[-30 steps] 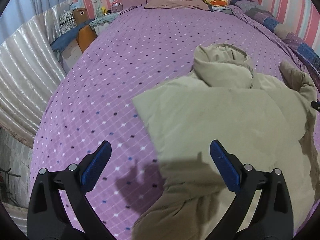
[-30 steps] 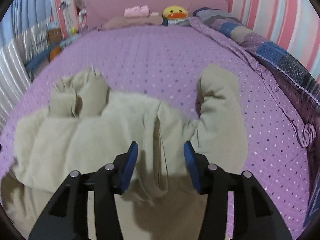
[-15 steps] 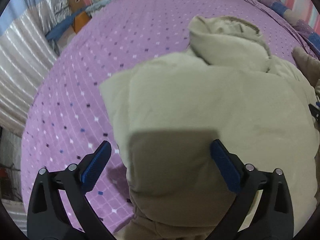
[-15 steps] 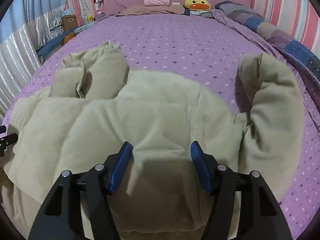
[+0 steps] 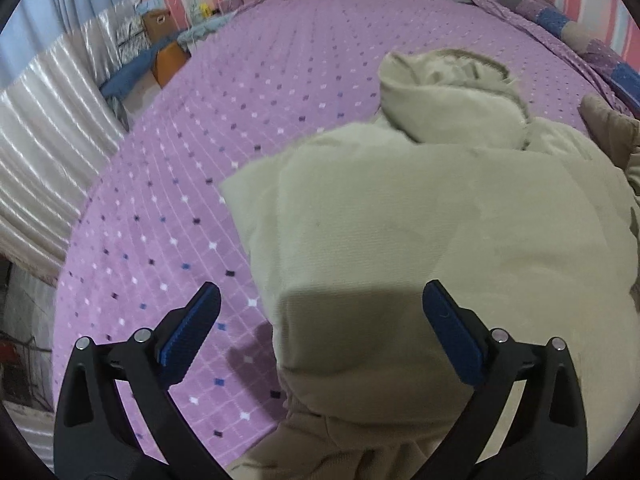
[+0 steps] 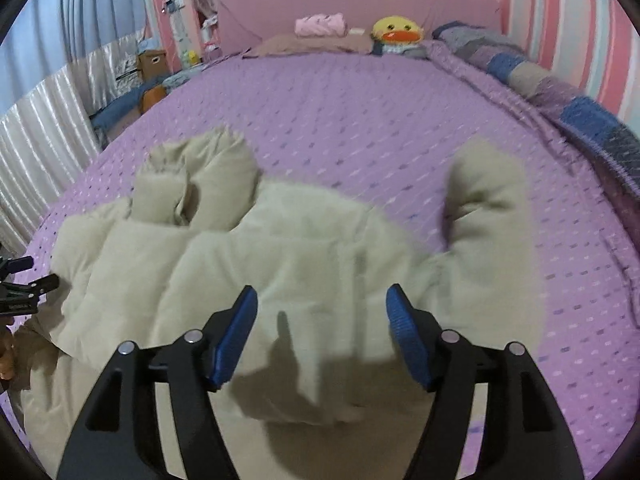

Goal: Fold large clothes

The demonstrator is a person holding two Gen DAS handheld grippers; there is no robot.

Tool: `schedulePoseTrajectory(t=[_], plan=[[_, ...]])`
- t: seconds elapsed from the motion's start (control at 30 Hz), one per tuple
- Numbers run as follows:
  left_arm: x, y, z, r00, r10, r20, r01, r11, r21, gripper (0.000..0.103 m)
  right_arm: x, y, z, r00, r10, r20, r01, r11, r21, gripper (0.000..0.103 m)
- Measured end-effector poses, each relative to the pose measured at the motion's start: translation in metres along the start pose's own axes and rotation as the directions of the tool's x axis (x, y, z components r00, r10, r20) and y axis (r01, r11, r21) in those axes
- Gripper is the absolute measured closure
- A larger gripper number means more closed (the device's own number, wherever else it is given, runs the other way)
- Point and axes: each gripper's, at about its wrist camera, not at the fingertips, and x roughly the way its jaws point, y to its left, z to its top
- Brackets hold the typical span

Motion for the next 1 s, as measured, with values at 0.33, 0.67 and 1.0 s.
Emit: schedulePoseTrajectory(t=[0.33, 0.67, 1.0], plan=[[-0.015, -0.016, 0.021, 0.999, -0.045, 0.005, 0.045, 0.999, 0.008, 0.003, -0.031, -0.112, 0.020, 0.989, -0.151, -0.004, 0.150, 0.982, 0.110, 0.031], [0.004, -0.033, 0.020, 0.999, -0.037, -0.038, 0.039, 0.999, 0.034, 0.003, 0.029, -0.219, 0.025, 0.990, -0.106, -0.093, 0.130, 0.942, 0.311, 0.030], [0.006, -0.028, 0.019, 0.998, -0.008, -0.066, 0.010, 1.000, 0.024, 0.003, 0.142, -0.265, 0.032, 0.981, 0.056, -0.183, 0.051, 0.847, 0.529, 0.028]])
